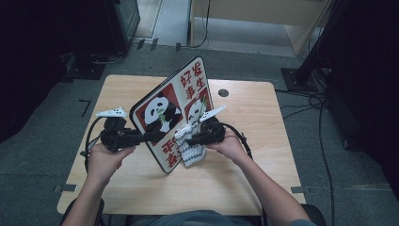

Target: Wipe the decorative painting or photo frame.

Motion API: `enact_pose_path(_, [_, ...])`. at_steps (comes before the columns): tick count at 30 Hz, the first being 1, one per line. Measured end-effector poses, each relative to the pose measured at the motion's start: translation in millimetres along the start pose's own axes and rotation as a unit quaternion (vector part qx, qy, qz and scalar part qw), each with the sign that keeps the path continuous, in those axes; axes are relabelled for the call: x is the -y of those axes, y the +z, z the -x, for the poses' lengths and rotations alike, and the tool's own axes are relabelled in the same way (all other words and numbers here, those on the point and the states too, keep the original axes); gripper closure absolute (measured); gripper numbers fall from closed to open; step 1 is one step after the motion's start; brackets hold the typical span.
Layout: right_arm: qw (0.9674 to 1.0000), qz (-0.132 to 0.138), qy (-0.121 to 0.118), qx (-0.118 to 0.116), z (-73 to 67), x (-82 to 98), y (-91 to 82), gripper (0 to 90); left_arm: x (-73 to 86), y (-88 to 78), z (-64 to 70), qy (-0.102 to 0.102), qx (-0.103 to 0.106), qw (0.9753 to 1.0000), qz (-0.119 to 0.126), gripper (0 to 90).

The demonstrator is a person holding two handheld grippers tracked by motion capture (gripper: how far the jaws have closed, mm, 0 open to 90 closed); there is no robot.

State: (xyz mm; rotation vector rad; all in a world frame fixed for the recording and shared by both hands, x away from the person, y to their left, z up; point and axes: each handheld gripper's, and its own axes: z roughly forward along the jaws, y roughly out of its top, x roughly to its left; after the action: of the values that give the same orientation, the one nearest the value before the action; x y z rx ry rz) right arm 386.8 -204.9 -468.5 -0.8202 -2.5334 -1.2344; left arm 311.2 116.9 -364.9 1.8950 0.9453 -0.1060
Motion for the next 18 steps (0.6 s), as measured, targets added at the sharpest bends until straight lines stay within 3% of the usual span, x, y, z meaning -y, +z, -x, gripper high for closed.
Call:
enact_pose_path(3, [1.0000,-0.008,-0.003,0.005,1.8,2.6,2.9,76.5,0.2,0.0,-0.1,-0.001,0.000,1.0000,0.001,71.5])
enact_pose_path(7, [0.9987,-0.041,-0.016,0.026,-1.3,4.5,8.2,76.6,0.2,-0.2,0.0,-0.001,-0.001,1.0000,0.001,71.5])
enact_pose_path(12, [0.9989,-0.043,-0.012,0.015,-0.6,2.5,6.5,77.3,0.4,-0.3,-0.1,-0.001,-0.001,1.0000,0.002,71.5])
enact_pose_path(15, [0.9996,-0.027,-0.010,-0.004,-1.6,0.0,2.4,77.4,0.5,-0.5,-0.3,-0.002,-0.002,1.0000,0.003,71.5])
enact_pose_path(18, [0.9997,-0.017,-0.014,-0.008,-4.6,-3.7,-2.0,77.4,0.5,-0.9,-0.5,-0.004,-0.003,1.0000,0.004,71.6])
